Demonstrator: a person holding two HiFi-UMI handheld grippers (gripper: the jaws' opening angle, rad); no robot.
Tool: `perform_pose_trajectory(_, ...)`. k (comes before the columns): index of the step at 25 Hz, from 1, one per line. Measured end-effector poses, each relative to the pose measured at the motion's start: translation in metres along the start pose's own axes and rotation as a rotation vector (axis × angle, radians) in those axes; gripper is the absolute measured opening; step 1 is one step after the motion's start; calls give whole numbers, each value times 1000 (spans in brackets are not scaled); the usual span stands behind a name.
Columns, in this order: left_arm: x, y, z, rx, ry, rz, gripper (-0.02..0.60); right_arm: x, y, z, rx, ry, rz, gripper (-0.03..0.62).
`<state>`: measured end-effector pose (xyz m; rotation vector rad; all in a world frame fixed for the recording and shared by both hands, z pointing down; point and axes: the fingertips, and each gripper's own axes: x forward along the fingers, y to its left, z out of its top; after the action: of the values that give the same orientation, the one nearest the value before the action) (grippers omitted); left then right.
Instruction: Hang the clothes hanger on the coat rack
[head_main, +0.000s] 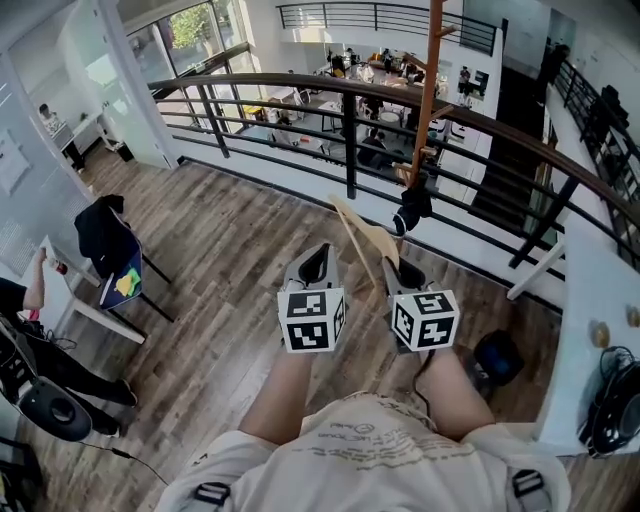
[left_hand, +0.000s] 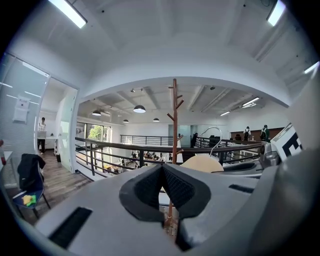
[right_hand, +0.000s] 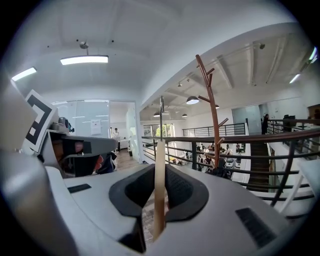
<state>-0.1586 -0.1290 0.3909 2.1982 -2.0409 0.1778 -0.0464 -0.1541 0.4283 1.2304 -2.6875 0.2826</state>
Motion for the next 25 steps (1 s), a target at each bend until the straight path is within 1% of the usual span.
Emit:
perform_pose_trajectory(6,4,0,-14,3,5,-50,-3,-9,-8,-16,15,11,-79,51)
perform_pose_trajectory(12,5,-10,-24,10,23,-120,-3,-30,-18,-23,36,10,-170,51)
perform_pose_trajectory(16,12,-18,-28,12,27,-151,-3,-38,-26,-27,43,16,-202,51)
perform_pose_trajectory(20,23,-28,-30,22,31,-174,-3,-44,-43,-31,60,11,-235,51)
perform_pose_trajectory(25,44,-48,-26,37,31,-204,-3,-49,-76,-31,86,-4,-283,51)
